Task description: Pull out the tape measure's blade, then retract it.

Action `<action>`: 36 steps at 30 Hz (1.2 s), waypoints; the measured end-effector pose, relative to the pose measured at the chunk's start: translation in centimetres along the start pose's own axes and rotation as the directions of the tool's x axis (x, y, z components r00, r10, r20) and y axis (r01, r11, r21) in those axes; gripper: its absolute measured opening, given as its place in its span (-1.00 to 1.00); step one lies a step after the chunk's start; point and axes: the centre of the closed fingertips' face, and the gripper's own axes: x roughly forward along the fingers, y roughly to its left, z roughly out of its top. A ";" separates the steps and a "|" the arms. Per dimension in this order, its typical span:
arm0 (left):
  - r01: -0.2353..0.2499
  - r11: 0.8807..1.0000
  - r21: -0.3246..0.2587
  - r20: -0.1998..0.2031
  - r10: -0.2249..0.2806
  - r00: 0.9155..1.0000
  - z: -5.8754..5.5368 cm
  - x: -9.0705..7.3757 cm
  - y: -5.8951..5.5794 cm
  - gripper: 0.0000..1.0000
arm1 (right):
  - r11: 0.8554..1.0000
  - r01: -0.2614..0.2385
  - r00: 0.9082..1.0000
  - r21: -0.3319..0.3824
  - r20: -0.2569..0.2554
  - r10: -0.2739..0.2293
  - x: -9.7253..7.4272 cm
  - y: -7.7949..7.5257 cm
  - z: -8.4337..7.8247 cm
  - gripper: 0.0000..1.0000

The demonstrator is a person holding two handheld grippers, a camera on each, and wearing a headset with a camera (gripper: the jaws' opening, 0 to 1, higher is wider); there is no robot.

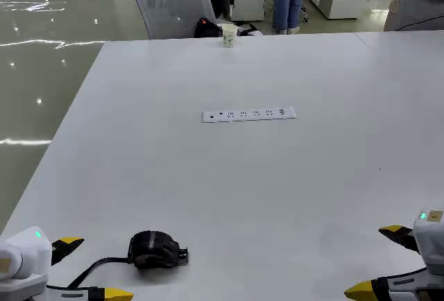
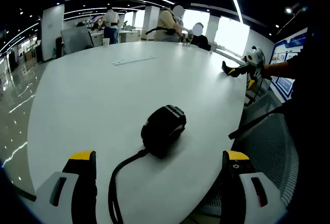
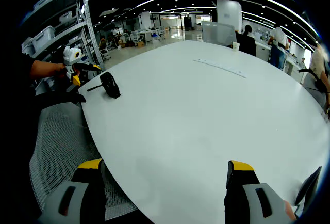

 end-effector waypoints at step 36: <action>0.043 0.992 0.122 -0.088 -0.033 0.996 -0.5 1.4 0.8 0.98 | 0.974 -0.048 0.996 -0.222 0.062 0.063 2.8 0.7 2.5 0.92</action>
